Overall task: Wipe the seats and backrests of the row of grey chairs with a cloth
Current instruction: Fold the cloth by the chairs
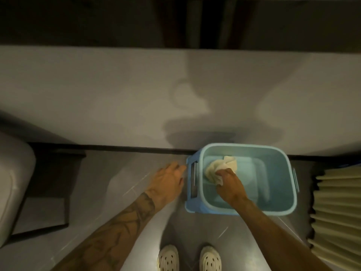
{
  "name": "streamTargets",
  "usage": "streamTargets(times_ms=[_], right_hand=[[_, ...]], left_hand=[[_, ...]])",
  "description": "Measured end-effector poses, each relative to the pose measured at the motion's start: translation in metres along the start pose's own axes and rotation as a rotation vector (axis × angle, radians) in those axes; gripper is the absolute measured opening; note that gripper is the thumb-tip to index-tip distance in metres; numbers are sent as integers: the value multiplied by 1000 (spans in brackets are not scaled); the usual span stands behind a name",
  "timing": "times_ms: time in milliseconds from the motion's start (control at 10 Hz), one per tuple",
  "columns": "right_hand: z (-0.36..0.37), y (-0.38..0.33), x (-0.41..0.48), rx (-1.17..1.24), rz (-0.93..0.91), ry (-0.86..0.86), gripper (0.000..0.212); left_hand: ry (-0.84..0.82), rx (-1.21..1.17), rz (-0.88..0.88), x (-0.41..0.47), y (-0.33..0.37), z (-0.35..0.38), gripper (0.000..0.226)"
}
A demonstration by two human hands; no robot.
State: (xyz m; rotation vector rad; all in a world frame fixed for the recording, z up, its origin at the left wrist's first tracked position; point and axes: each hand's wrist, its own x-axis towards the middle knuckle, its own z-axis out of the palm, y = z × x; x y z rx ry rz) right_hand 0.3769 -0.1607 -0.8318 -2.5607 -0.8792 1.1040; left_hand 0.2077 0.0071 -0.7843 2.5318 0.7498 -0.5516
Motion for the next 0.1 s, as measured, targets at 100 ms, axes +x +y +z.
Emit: streamTargets(times_ms=[100], right_hand=[[-18, -3, -17, 29, 8, 39, 45]], left_hand=[[-6, 8, -30, -18, 4, -13, 53]])
